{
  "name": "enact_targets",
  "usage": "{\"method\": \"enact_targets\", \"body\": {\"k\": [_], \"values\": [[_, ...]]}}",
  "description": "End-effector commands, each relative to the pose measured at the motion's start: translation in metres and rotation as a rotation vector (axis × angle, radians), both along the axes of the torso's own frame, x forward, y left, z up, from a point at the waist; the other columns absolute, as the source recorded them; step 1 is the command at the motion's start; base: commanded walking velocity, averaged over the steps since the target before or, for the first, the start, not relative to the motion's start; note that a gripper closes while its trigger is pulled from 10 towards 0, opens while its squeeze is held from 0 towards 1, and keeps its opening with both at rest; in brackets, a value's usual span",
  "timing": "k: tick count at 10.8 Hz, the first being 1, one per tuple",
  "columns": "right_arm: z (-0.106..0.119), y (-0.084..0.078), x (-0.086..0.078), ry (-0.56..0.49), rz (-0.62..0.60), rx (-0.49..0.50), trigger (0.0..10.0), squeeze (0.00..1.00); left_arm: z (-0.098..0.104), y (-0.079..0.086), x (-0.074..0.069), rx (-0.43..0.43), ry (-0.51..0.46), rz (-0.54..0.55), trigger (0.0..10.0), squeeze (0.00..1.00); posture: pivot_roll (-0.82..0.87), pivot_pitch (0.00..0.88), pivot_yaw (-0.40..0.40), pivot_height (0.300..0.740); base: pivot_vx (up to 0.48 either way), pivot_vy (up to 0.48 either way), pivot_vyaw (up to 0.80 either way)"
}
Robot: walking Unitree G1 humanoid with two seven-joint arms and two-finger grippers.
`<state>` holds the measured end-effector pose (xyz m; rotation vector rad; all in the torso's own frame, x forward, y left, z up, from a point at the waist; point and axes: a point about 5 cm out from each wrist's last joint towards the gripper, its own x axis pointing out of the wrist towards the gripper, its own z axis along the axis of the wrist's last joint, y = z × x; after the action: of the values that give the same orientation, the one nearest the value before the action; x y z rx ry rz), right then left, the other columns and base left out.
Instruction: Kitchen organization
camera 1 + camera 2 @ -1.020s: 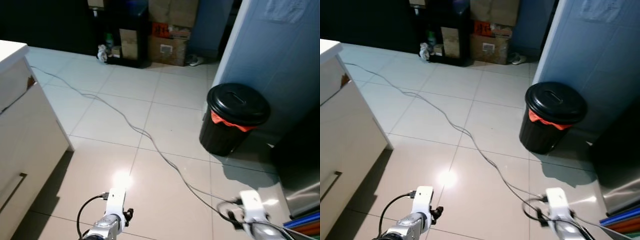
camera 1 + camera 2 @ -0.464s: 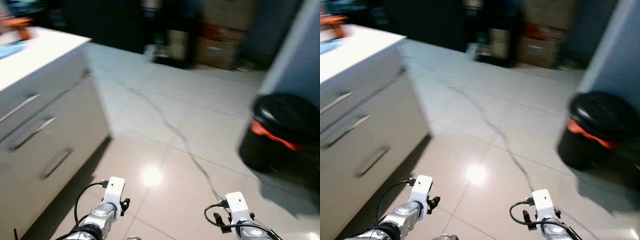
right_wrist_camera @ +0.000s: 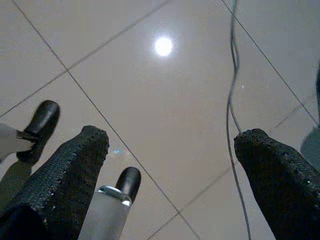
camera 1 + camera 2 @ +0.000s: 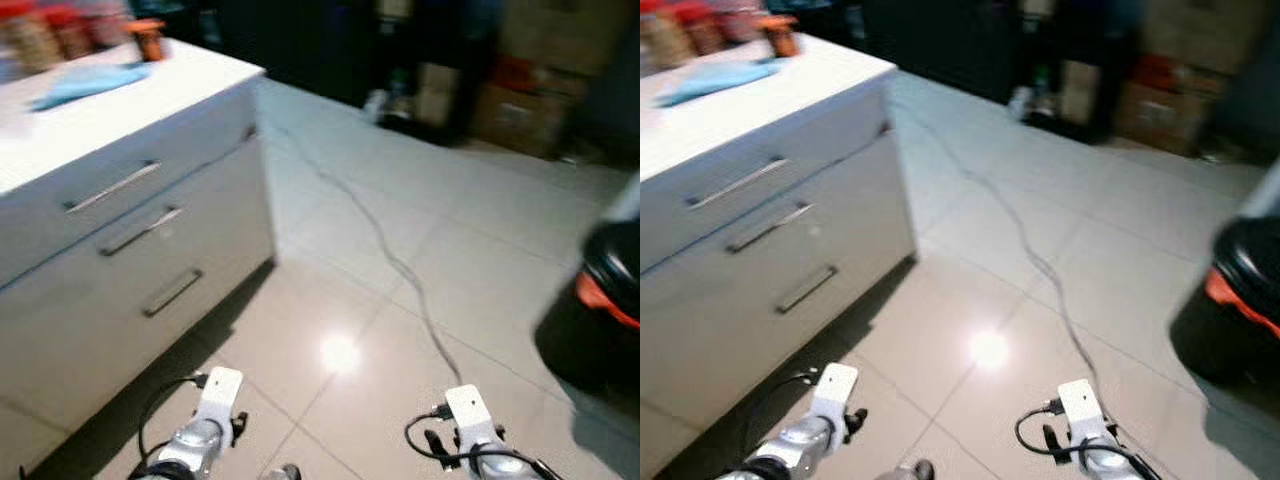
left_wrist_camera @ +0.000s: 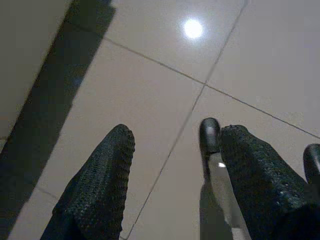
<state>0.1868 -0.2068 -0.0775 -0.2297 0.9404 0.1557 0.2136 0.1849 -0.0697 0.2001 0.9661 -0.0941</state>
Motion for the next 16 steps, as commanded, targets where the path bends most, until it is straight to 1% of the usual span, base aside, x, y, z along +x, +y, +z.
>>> {"method": "enact_targets", "body": {"k": [1,3,5,6,8,9,12,15,16], "values": [[-0.001,0.002,0.000,0.007,0.014,0.000,10.0,0.00,0.000,0.003,-0.001,0.008,0.008,-0.003,10.0,0.00,-0.12,0.000,0.046,0.740,0.000,0.000,0.80],[-0.003,0.009,-0.002,0.010,0.007,0.015,10.0,0.00,0.003,0.004,0.004,-0.001,0.006,-0.013,10.0,0.00,-0.12,0.000,0.066,0.740,0.000,0.000,0.80],[-0.004,0.015,-0.003,0.010,0.013,0.026,10.0,0.00,0.002,0.002,0.003,-0.006,0.018,-0.031,10.0,0.00,-0.12,0.000,0.069,0.740,0.000,0.000,0.80],[-0.004,0.014,-0.003,0.010,0.013,0.027,10.0,0.00,0.001,0.001,0.002,-0.006,0.021,-0.033,10.0,0.00,-0.12,0.000,0.068,0.740,0.000,0.000,0.80],[-0.003,0.008,-0.002,0.012,0.016,0.015,10.0,0.00,-0.001,0.002,-0.002,0.008,0.037,-0.044,10.0,0.00,-0.12,0.000,0.066,0.740,0.000,0.000,0.80],[-0.002,0.008,-0.001,0.006,0.013,0.025,10.0,0.00,-0.001,0.002,-0.003,0.012,0.041,-0.046,10.0,0.00,-0.12,0.000,0.065,0.740,0.000,0.000,0.80],[-0.002,0.012,0.000,0.001,0.030,0.030,10.0,0.00,0.000,0.005,-0.001,0.031,0.035,-0.049,10.0,0.00,-0.12,0.000,0.068,0.740,0.000,0.000,0.73],[-0.002,0.012,0.000,0.004,0.038,0.028,10.0,0.00,0.001,0.006,0.000,0.026,0.033,-0.048,10.0,0.00,-0.13,0.000,0.070,0.740,0.346,0.000,0.80],[-0.002,0.010,-0.002,0.009,0.041,0.024,10.0,0.00,-0.001,0.006,-0.003,0.025,0.040,-0.046,10.0,0.00,-0.13,0.000,0.068,0.740,0.398,0.000,0.80]]}}
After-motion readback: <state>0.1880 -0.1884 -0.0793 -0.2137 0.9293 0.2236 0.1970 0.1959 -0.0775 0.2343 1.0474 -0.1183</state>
